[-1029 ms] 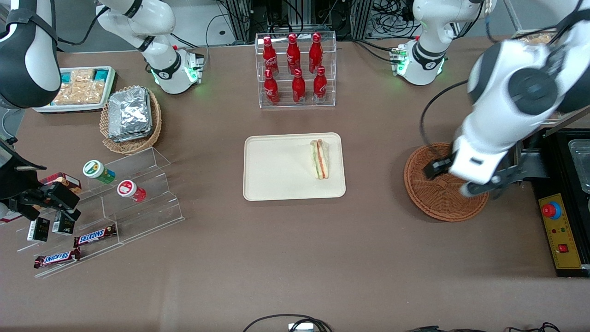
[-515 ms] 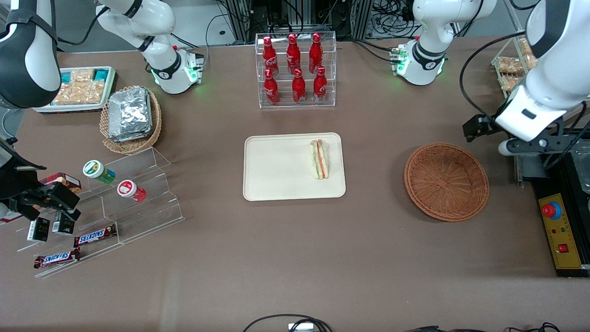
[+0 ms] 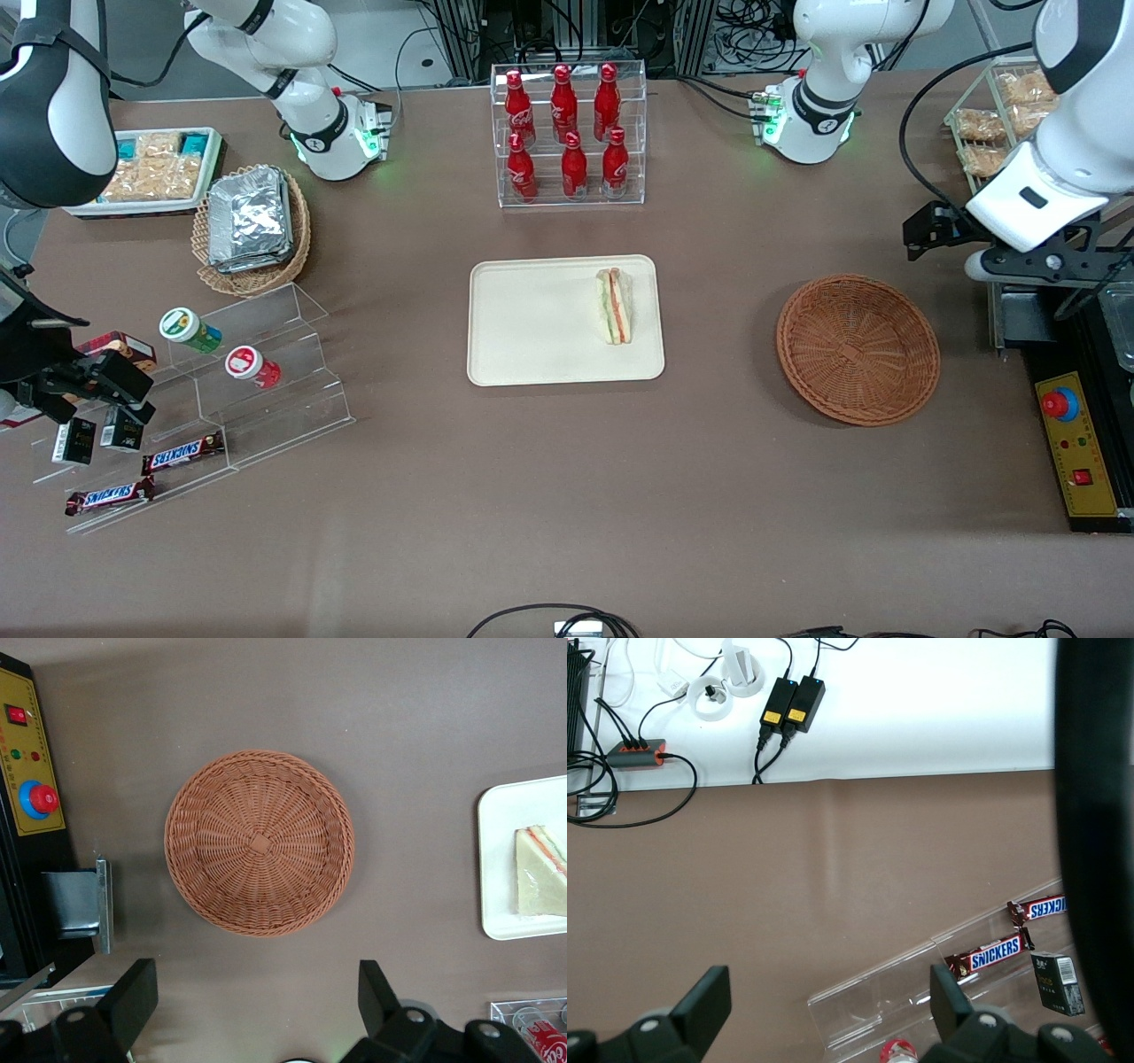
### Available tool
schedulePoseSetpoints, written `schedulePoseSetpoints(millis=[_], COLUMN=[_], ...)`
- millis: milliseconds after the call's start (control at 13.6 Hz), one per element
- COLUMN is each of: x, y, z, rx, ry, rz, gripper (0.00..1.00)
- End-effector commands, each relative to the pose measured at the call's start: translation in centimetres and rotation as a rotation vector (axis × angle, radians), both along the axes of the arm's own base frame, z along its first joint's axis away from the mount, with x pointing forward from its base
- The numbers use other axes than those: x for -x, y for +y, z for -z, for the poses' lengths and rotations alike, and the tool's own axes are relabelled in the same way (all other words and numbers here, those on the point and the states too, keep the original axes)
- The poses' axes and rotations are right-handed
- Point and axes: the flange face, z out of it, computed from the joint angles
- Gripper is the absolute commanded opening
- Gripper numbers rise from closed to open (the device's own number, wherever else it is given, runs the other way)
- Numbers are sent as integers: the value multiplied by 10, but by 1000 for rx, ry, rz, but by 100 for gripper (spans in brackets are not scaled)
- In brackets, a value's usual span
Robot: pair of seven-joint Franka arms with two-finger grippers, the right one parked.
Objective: Place sandwich from basket to tray
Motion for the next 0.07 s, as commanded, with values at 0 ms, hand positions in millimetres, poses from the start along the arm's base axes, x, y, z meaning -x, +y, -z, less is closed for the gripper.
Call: schedulePoseSetpoints(millis=[0], x=[6], y=[8], z=[-12], rx=[19], ry=[-5], rz=[7], gripper=[100])
